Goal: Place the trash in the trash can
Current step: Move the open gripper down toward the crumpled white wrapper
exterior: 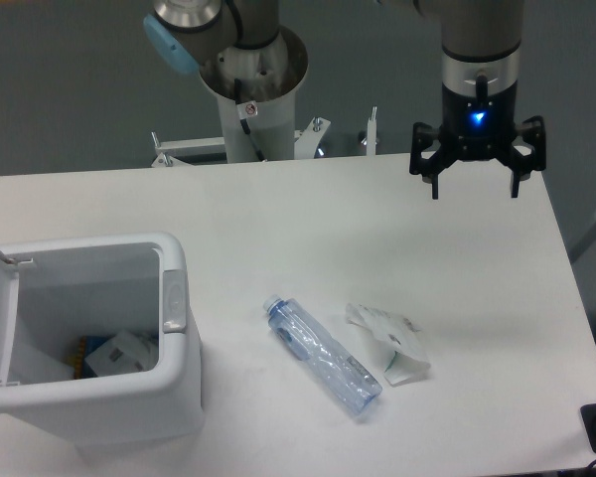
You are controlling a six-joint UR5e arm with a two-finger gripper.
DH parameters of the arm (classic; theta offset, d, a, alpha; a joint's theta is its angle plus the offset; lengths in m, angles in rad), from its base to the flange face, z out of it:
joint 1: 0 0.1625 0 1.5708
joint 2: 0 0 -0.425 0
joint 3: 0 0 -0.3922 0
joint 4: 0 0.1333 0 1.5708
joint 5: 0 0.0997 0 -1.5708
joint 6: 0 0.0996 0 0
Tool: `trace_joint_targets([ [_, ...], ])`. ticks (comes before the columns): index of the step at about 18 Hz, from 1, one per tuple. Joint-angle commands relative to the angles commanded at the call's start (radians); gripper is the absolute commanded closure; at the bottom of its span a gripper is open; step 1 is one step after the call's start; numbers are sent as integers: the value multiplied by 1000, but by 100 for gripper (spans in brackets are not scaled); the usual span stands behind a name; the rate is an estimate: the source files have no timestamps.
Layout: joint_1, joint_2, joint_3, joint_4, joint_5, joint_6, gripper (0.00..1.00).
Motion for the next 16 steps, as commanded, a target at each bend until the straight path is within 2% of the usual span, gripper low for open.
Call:
trace_joint_targets([
  [4, -12, 0, -32, 9, 5, -8, 0],
  [8, -21, -15, -90, 61, 2, -8, 0],
  [14, -66, -64, -239, 216, 46, -66, 0],
  [16, -90, -87, -259, 279, 43, -60, 0],
])
